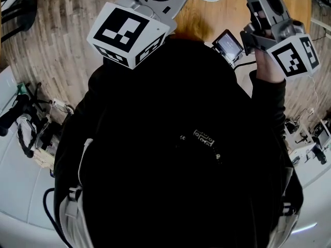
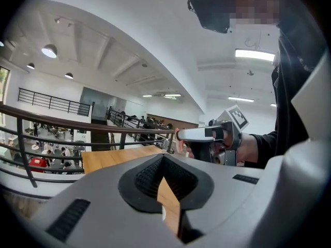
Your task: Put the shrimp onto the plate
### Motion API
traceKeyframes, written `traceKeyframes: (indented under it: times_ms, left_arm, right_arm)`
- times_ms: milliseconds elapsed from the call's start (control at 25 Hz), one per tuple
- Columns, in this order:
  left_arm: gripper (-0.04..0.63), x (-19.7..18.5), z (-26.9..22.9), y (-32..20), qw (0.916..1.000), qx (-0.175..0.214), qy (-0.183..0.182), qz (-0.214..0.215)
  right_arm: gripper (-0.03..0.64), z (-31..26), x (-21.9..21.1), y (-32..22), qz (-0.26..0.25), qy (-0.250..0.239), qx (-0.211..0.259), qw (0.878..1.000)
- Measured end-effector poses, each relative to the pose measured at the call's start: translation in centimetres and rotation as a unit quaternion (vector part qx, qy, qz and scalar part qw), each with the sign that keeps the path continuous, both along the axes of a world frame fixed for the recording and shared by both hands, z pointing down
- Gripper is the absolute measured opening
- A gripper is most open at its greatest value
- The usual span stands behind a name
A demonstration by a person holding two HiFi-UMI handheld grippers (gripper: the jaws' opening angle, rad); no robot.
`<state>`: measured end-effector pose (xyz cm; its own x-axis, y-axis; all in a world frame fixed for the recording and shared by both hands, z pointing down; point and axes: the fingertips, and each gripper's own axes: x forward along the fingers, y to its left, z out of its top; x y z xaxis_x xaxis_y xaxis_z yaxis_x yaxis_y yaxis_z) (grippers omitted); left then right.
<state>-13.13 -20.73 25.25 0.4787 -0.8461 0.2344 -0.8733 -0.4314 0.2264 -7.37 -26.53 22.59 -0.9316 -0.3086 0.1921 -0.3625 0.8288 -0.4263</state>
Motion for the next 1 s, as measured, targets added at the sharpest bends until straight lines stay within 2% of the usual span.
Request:
traceKeyframes:
  times_ms: [320, 560, 720, 880, 1000]
  left_arm:
    - [-0.005, -1.7, 2.3, 0.2, 0.9992, -0.023, 0.027, -0.02]
    - [-0.005, -4.5, 6.3, -0.3, 0.9936, -0.073, 0.016, -0.085]
    - [-0.005, -5.3, 8.2, 0.8, 0.9914, -0.094, 0.035, -0.084]
    - [-0.005, -6.2, 10.2, 1.4, 0.9893, -0.119, 0.044, -0.071]
    - [-0.005, -8.0, 11.6, 2.6, 0.9841, -0.137, 0.061, -0.095]
  right_arm:
    - [0.061, 2.8, -1.9, -0.9, -0.013, 0.028, -0.013, 0.999]
    - [0.061, 7.9, -2.3, -2.2, 0.001, 0.073, -0.032, 0.997]
    - [0.061, 11.4, -2.3, -1.9, 0.01, 0.11, -0.063, 0.992]
    - [0.061, 13.1, -2.3, -2.5, 0.014, 0.132, -0.074, 0.988]
    - [0.061, 14.8, -1.8, -3.0, 0.014, 0.15, -0.085, 0.985]
